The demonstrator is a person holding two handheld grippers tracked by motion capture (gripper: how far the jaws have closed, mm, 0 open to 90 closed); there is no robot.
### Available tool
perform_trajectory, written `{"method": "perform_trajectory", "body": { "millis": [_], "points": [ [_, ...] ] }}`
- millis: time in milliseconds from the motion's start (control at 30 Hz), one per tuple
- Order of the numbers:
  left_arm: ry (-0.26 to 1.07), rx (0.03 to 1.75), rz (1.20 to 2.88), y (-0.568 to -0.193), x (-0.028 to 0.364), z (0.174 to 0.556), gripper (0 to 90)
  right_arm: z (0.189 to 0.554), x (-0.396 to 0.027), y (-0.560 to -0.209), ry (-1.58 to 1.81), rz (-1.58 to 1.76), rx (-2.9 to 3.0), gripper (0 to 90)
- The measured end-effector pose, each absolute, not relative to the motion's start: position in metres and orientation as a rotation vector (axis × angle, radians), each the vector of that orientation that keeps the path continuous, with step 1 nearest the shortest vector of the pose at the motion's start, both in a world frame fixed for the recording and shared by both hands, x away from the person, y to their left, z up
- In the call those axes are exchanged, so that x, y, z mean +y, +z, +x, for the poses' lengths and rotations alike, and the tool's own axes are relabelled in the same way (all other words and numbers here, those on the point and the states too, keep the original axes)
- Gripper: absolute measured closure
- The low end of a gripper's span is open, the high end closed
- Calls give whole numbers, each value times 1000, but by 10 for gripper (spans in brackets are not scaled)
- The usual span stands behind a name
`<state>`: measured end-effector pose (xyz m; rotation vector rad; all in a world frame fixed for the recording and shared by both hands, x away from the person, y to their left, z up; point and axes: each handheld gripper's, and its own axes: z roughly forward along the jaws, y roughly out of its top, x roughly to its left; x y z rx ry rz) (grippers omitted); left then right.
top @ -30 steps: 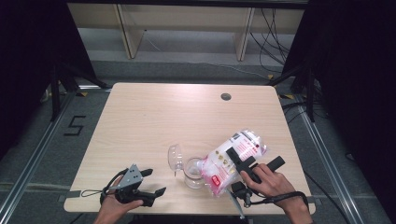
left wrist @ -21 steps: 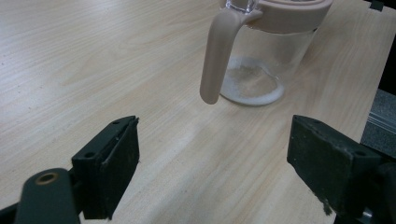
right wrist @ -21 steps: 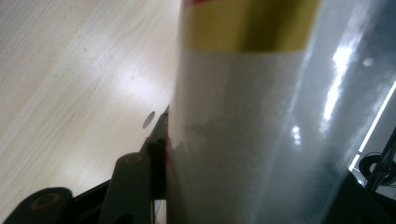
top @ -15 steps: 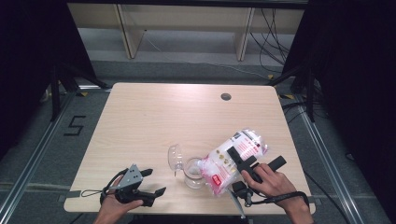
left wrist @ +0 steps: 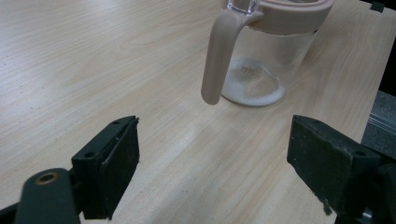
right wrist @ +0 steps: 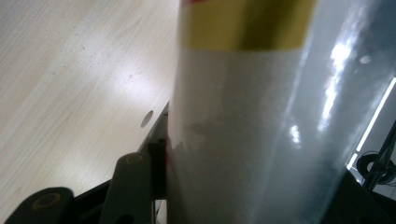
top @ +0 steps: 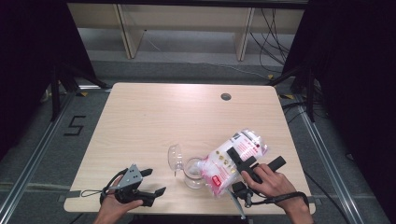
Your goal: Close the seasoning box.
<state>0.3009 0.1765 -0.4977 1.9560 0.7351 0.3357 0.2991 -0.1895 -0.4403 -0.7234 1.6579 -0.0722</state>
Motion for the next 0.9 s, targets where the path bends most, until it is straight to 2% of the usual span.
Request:
{"method": "perform_trajectory", "body": {
  "millis": [900],
  "points": [
    [330, 764, 1950, -498, 176, 300, 166, 297, -189, -434, -111, -748, 1639, 555]
  ]
}}
